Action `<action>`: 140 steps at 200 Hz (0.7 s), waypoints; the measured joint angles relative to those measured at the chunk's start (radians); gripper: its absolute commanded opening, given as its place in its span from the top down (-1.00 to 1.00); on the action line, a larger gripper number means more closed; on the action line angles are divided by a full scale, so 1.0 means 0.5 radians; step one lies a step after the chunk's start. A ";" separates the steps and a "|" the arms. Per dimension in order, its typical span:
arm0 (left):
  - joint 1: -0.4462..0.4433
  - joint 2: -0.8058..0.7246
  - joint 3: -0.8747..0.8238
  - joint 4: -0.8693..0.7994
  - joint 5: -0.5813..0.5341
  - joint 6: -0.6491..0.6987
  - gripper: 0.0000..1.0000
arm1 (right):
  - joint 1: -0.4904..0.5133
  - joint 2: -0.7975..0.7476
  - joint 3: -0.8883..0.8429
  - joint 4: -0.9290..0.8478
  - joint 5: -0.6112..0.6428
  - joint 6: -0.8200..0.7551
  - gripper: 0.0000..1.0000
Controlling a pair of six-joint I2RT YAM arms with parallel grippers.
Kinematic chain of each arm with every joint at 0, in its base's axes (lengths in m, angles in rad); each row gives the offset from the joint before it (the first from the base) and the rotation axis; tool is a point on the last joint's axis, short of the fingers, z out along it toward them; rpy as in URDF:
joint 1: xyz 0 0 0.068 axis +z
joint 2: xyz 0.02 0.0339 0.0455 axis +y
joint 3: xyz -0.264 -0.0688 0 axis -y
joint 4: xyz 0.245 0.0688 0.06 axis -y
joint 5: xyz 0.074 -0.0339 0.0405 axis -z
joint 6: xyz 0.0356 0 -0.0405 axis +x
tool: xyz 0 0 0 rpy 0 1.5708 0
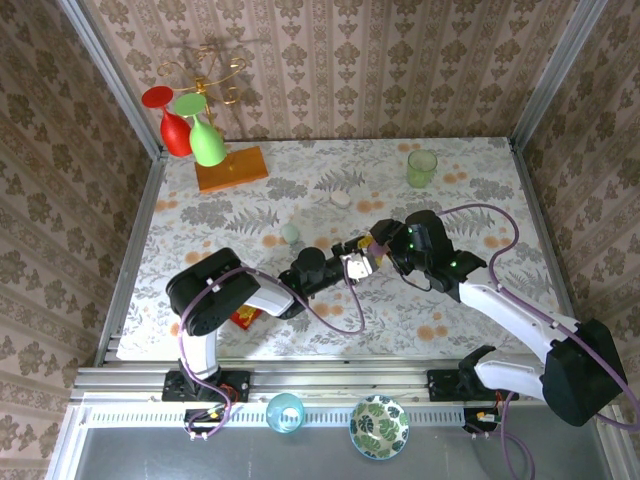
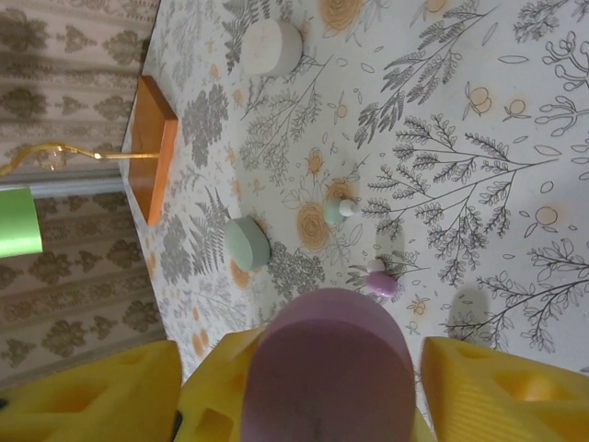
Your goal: Insert wireless bluetooth earbuds into charging case
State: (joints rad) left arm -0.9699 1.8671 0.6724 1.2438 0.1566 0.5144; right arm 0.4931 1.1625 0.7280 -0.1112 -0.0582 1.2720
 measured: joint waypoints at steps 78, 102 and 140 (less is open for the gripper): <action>0.430 -0.353 -0.240 -0.002 0.533 -0.753 0.49 | -0.362 -0.144 0.011 0.072 -0.479 -0.961 -0.57; 0.593 -0.444 -0.264 -0.002 0.839 -0.986 0.49 | -0.359 -0.149 0.105 -0.043 -0.678 -1.517 -0.61; 0.755 -0.628 -0.295 -0.004 1.231 -1.257 0.49 | -0.330 -0.166 0.182 -0.171 -0.977 -2.308 -0.65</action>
State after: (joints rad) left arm -0.5922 1.5532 0.5247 1.2419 0.7719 -0.1143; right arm 0.3279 1.0794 0.8192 -0.1967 -0.5465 0.1181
